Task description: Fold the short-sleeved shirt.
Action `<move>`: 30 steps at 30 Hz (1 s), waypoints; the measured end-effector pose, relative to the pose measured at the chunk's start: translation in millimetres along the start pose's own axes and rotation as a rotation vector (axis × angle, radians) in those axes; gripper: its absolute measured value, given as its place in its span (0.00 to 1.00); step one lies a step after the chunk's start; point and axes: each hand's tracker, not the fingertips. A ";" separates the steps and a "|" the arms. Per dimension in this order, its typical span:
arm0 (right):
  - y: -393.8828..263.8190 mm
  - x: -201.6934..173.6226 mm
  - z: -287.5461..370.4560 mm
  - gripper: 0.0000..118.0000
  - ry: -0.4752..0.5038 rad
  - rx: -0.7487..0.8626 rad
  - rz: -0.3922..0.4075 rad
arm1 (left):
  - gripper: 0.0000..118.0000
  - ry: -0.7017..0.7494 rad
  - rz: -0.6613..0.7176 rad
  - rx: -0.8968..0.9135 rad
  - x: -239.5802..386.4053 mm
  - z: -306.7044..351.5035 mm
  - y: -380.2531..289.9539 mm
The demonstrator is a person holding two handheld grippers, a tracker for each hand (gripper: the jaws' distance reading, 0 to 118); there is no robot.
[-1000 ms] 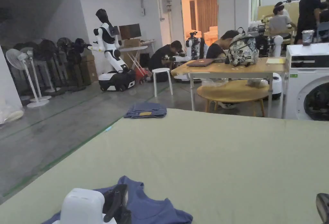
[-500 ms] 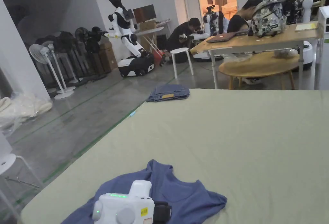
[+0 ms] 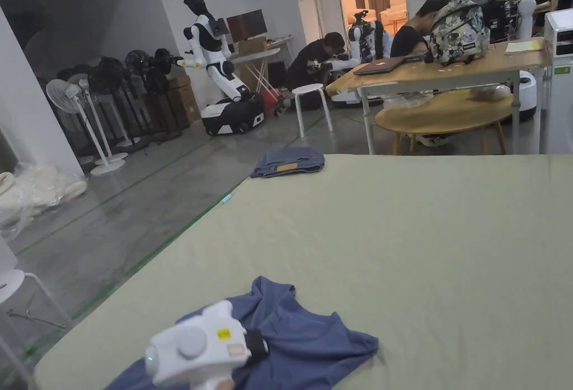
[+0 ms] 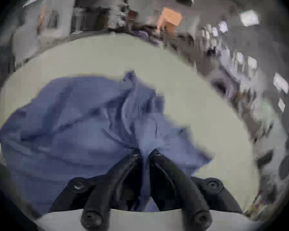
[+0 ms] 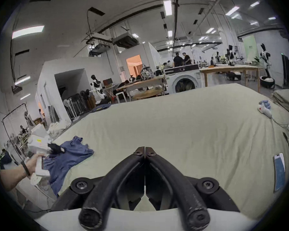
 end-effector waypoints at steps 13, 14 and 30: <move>-8.8 35.0 32.5 0.00 -0.061 0.044 -0.113 | 0.01 0.025 -0.745 0.361 227.0 149.4 109.2; -9.0 37.6 36.8 0.00 -0.066 0.056 -0.123 | 0.01 0.012 -0.793 0.353 247.3 136.2 93.1; -7.2 77.6 110.1 0.00 -0.306 0.112 -0.121 | 0.01 -0.779 -0.795 -0.523 402.1 -18.9 -411.4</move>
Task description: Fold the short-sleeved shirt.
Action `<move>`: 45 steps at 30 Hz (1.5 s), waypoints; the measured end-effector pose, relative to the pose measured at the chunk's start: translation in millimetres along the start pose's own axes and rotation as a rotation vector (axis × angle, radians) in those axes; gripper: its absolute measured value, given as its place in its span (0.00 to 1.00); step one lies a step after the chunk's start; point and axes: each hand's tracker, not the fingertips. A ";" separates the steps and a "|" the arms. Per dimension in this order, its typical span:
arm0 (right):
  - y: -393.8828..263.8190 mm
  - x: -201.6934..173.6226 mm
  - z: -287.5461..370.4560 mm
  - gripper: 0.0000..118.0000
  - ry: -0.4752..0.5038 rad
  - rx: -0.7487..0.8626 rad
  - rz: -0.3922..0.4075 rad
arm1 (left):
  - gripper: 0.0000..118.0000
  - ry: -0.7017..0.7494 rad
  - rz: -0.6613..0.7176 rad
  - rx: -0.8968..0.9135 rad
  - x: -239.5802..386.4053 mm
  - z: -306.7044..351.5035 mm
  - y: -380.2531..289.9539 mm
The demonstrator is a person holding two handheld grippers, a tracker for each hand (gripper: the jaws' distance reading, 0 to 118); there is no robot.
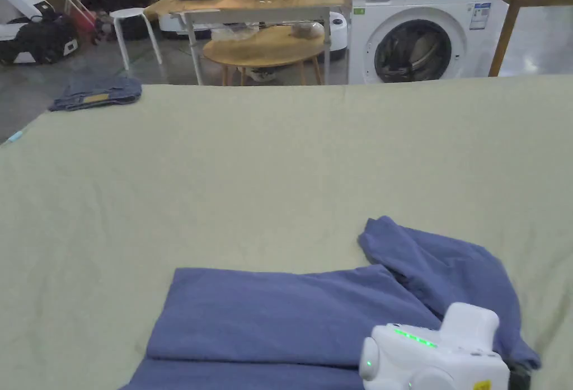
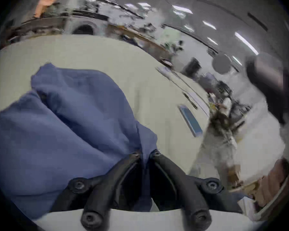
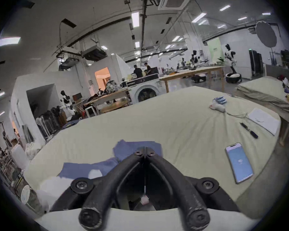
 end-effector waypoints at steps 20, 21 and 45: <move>-13.4 -26.7 5.8 0.00 0.087 -0.038 0.177 | 0.00 0.615 -0.221 0.449 -29.1 305.8 -42.0; -13.5 -28.4 4.4 0.00 0.095 -0.041 0.178 | 0.00 0.645 -0.223 0.441 -30.7 313.3 -46.0; -26.9 21.4 7.6 0.00 -0.023 -0.121 0.075 | 0.00 0.694 0.350 -0.071 -306.6 203.9 40.9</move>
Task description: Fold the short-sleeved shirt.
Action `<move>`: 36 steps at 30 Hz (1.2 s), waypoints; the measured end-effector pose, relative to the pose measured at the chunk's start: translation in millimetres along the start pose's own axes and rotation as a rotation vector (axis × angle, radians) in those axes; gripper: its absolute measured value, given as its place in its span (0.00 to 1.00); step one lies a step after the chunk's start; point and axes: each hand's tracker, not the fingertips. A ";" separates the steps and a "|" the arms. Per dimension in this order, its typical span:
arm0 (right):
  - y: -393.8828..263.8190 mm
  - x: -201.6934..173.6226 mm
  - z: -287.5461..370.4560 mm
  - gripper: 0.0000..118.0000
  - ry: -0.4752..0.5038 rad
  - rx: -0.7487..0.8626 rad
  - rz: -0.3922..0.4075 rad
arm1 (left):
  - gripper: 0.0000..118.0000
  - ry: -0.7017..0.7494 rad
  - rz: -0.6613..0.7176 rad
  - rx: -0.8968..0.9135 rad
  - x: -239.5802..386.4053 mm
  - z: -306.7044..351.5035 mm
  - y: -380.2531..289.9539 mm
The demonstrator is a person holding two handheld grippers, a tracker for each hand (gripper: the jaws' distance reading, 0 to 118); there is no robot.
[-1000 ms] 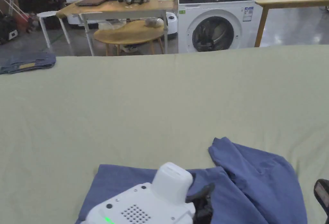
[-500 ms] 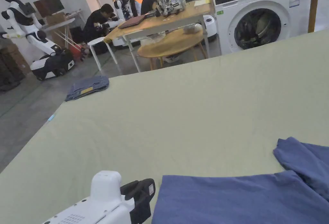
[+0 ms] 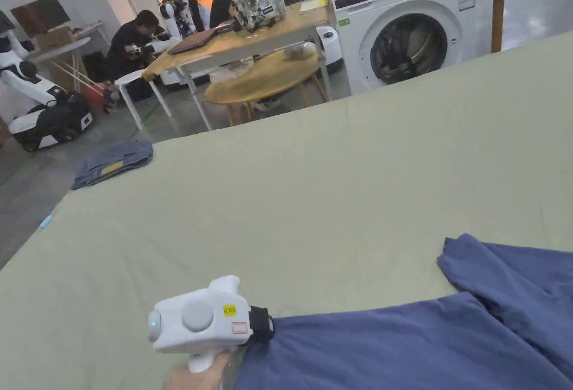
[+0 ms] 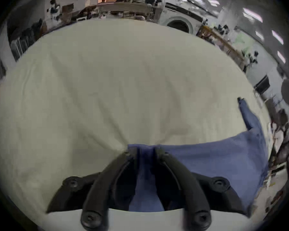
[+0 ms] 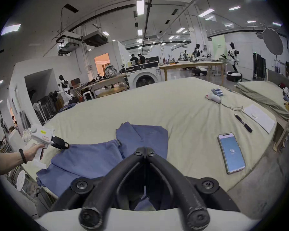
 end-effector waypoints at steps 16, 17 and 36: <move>-75.6 31.4 -39.9 0.35 -0.030 -0.318 -0.278 | 0.00 0.016 -0.115 0.025 23.9 10.5 -11.8; -82.1 37.8 -49.1 0.20 -0.020 -0.333 -0.326 | 0.00 0.014 -0.114 0.025 24.2 12.0 -12.9; 57.4 17.4 -33.9 0.03 0.203 -0.023 -0.143 | 0.00 -0.280 0.001 0.810 -26.0 295.7 -38.1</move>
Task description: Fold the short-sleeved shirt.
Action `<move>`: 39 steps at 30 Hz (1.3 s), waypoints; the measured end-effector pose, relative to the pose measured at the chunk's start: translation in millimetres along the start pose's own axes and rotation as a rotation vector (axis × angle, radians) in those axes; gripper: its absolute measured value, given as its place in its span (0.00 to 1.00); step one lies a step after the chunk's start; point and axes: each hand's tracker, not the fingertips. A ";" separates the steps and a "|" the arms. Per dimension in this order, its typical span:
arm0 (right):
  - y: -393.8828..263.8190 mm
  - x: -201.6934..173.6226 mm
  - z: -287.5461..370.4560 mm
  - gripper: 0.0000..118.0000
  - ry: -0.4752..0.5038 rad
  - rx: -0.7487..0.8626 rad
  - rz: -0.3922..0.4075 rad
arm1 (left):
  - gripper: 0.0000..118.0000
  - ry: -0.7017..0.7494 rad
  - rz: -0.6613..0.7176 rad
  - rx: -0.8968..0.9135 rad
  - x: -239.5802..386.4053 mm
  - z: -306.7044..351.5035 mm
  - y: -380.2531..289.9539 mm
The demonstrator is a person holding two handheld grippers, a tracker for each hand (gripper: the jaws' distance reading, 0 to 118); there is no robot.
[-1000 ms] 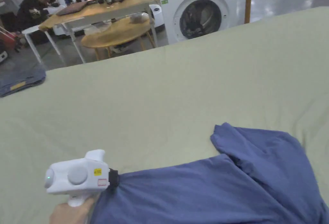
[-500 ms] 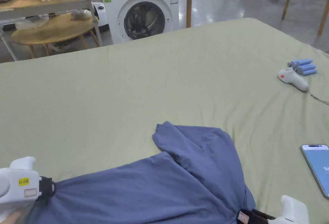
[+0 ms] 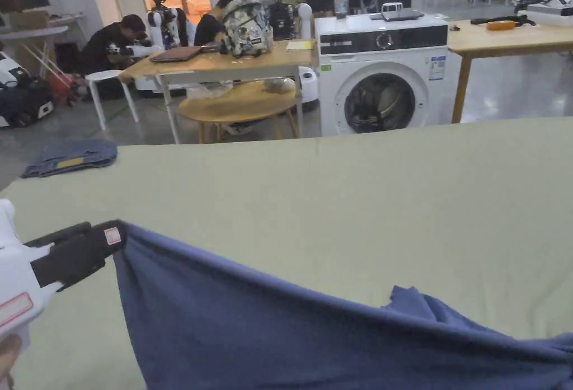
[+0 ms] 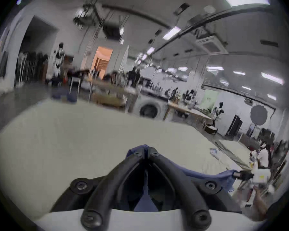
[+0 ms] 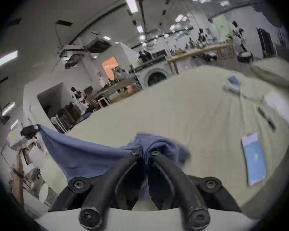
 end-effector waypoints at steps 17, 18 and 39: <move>265.1 -114.3 -93.5 0.03 0.013 0.242 0.412 | 0.00 0.094 -0.097 0.243 26.7 -24.9 165.8; 276.2 -120.3 -100.8 0.03 -0.006 0.241 0.431 | 0.00 0.107 -0.115 0.241 28.2 -30.1 171.1; 213.6 -61.6 -210.6 0.03 -0.057 0.021 0.293 | 0.00 0.147 -0.041 -0.024 -37.3 -126.5 48.2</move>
